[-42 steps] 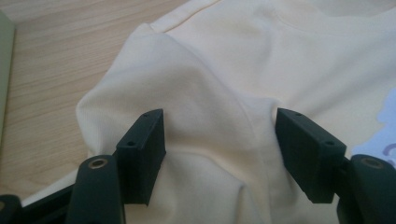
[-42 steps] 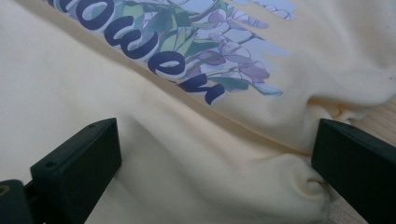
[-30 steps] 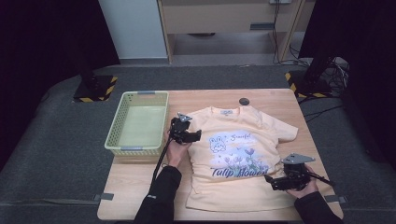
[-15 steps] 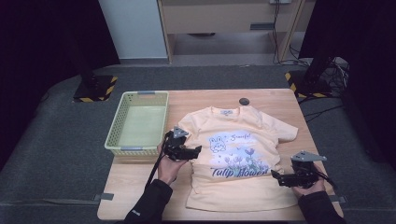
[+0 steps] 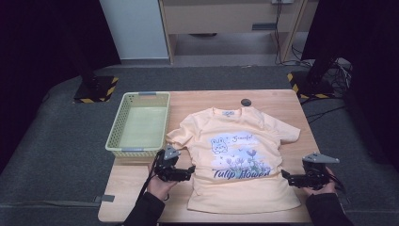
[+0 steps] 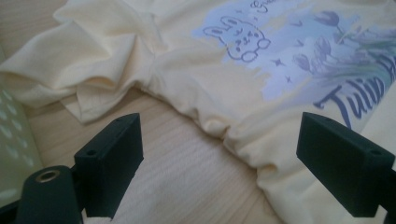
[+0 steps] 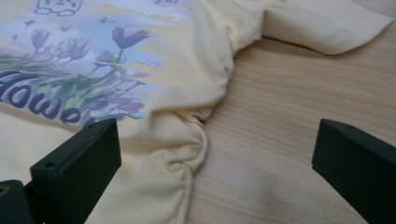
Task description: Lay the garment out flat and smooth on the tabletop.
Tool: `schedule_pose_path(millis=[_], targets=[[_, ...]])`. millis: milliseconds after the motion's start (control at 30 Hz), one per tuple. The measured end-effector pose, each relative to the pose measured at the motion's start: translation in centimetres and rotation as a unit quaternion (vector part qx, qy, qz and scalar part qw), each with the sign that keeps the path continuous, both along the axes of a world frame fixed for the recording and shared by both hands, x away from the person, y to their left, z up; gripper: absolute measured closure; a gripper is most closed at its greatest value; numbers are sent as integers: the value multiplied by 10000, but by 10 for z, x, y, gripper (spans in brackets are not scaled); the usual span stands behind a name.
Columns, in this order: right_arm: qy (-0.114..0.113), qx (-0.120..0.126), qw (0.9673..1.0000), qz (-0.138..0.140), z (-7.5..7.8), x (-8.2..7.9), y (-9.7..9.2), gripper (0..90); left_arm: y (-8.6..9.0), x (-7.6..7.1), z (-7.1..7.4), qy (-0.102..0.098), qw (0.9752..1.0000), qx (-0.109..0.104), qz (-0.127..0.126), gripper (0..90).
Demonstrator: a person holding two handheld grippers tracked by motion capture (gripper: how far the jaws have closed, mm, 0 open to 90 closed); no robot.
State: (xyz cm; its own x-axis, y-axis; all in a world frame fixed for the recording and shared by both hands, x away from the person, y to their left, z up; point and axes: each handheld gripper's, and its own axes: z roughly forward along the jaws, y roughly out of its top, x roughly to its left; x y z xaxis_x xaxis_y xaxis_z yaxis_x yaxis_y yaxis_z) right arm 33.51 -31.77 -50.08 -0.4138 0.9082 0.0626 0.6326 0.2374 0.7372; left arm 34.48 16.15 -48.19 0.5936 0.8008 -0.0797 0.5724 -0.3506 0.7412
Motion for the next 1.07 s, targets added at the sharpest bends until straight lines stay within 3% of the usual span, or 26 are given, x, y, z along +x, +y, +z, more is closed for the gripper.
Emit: schedule_pose_path(millis=[233, 333, 533, 733, 867, 1067], targets=[[32, -49, 9995, -304, -7, -1, -16, 12, 19, -20, -18, 211, 9994, 268, -67, 92], [18, -101, 9992, -380, -11, -2, -22, 7, 27, -27, -24, 222, 9983, 525, -74, 92], [49, -171, 9983, -548, -17, -2, -32, 12, 43, -37, -34, 334, 9975, 609, 101, 84], [68, -265, 9979, -596, -23, -4, -41, 15, 52, -39, -37, 389, 9970, 636, 211, 72], [57, -263, 9979, -592, -28, -3, -48, 6, 54, -36, -41, 395, 9957, 810, 221, 60], [83, -339, 9978, -569, -33, -3, -51, 6, 59, -32, -44, 429, 9949, 856, 313, 49]])
